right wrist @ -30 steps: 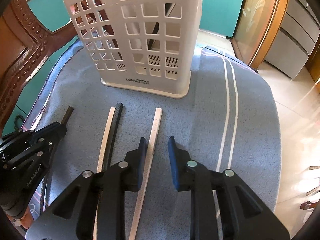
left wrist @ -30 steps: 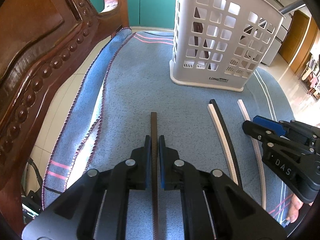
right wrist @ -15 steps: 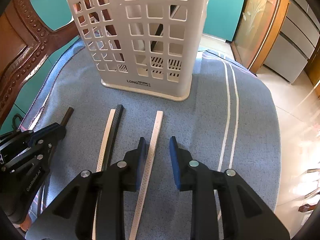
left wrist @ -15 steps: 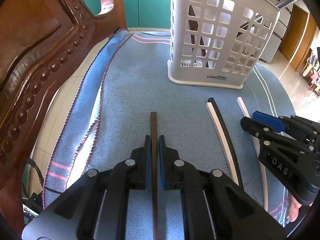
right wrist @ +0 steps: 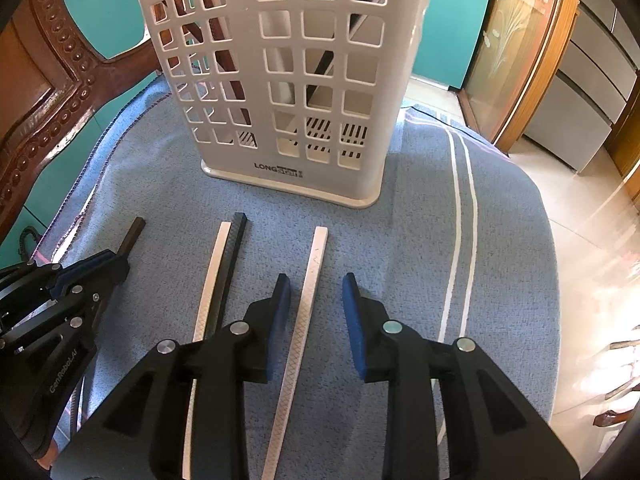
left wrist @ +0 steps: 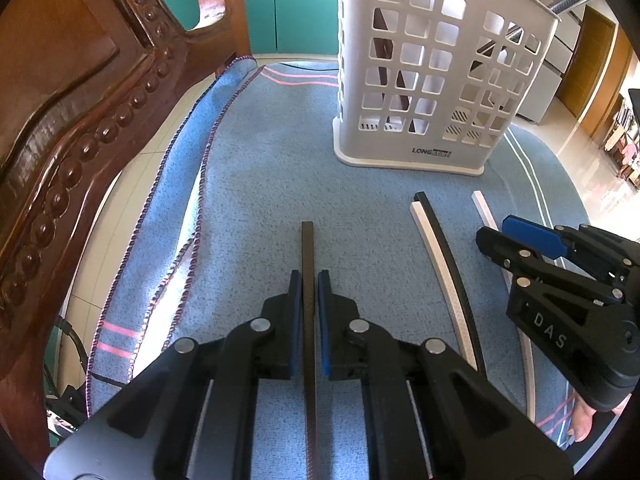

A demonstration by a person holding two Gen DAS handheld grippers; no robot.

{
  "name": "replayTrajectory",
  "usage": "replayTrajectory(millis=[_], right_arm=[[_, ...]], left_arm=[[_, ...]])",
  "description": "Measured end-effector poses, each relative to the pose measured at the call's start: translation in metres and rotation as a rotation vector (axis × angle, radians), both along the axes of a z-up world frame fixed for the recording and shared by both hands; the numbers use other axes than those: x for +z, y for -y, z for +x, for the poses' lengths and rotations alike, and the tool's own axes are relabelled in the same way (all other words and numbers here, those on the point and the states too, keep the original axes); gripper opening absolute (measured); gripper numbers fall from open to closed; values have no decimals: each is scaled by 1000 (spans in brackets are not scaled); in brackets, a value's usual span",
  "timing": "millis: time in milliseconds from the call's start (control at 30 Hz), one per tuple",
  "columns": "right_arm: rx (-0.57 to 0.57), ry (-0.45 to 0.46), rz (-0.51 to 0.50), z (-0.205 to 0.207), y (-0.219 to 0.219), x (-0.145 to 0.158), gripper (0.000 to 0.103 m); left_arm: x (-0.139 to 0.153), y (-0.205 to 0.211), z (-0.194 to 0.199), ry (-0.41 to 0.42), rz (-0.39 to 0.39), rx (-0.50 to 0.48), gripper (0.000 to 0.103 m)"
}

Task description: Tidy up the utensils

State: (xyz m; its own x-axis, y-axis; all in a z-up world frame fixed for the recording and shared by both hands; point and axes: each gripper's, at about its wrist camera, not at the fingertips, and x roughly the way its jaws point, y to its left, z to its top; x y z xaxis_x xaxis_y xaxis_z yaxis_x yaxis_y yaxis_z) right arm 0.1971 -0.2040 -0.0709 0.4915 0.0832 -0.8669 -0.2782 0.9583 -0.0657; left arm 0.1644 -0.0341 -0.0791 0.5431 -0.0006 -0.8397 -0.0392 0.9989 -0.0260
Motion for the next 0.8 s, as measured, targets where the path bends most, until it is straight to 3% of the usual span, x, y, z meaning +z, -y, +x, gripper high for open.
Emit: replayTrajectory(millis=[333, 567, 633, 700, 800], right_arm=[[2, -1, -5, 0, -1, 0, 31], [13, -12, -7, 1, 2, 1, 38], [9, -11, -8, 1, 3, 1, 45], [-13, -18, -17, 1, 5, -1, 65], [-20, -28, -5, 3, 9, -2, 67]], left_arm=[[-1, 1, 0, 1, 4, -5, 11], [-1, 1, 0, 0, 3, -5, 12], [-1, 1, 0, 0, 3, -6, 12], [-1, 1, 0, 0, 4, -6, 12], [-1, 1, 0, 0, 4, -6, 12]])
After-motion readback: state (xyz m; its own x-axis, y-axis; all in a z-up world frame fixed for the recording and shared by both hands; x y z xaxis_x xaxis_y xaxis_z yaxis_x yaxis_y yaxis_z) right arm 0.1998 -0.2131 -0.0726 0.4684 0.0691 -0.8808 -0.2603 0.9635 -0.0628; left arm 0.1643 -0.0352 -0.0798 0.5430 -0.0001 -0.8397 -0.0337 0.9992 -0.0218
